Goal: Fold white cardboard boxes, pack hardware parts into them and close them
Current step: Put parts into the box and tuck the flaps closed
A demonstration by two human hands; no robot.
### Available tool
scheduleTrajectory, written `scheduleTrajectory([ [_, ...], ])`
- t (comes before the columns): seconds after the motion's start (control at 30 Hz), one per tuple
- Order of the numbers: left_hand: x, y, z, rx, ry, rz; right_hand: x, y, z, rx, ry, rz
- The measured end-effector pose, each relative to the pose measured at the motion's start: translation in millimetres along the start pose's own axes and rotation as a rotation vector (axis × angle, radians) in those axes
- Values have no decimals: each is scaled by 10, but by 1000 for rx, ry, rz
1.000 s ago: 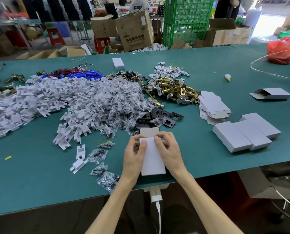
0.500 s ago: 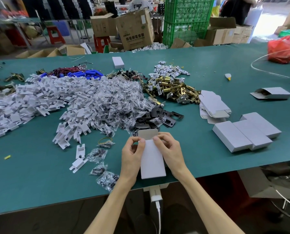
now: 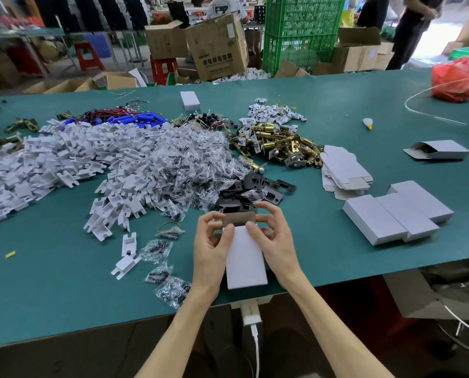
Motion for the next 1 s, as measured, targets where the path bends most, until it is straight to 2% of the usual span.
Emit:
scheduleTrajectory([
  [0.1,-30,26,5,33,46,28,38,-16,-11,-20,-2,41],
  [0.2,-19,-1,2,17,44,-64,61,-32,-21,-40,-7,52],
  [0.37,-31,-7,8,28,74,-83,52,-58,-14,-84,12,93],
  [0.77,-47,7,-8,42,46,-164,86,-69,-33,-76,29,165],
  [1.0,-74,18,-30,34,72,-211,95,-87,-9,-83,-14,117],
])
Point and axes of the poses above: each hand's wrist, its own z-axis away from the middle knuckle, its own y-axis out of the back of the hand, x = y × z, the point moved 7 cm from there along -z, towards the middle knuckle, and after that the axes turned 9 degrees about z, right-handed, at the moved point
